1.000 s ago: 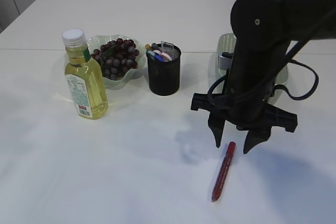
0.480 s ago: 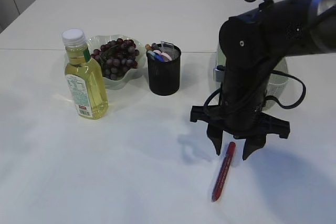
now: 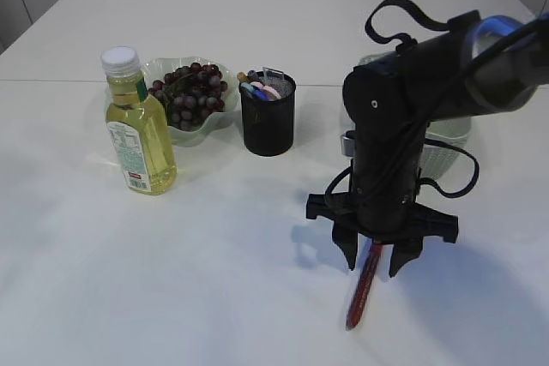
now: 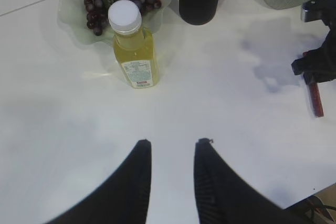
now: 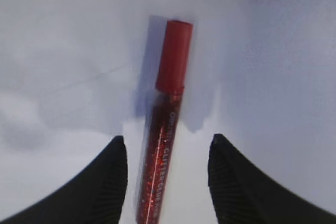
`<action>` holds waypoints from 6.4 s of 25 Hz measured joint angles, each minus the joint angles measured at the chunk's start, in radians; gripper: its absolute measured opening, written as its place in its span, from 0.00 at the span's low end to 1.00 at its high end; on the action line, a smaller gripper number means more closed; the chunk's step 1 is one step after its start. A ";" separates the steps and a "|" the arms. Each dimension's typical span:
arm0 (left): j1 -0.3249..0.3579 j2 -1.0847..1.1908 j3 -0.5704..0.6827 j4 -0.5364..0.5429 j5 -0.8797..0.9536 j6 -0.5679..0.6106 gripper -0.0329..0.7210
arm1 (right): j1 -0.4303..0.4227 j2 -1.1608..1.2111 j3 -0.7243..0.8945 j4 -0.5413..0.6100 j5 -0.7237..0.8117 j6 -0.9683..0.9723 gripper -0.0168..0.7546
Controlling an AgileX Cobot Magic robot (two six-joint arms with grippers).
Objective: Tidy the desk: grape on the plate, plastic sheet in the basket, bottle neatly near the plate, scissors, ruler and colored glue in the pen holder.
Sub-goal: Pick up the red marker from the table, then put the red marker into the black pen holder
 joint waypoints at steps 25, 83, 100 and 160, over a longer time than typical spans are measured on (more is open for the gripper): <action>0.000 0.000 0.000 0.000 -0.002 0.000 0.33 | 0.000 0.024 -0.001 0.012 -0.041 0.003 0.54; 0.000 0.000 0.000 0.036 0.000 0.000 0.33 | 0.000 0.074 -0.017 0.072 -0.091 -0.403 0.20; 0.000 0.000 0.000 0.036 -0.092 0.000 0.33 | 0.000 -0.051 -0.086 0.161 -0.110 -0.811 0.20; 0.000 0.000 0.000 0.066 -0.296 0.000 0.33 | -0.099 0.171 -0.380 0.008 -1.123 -0.825 0.20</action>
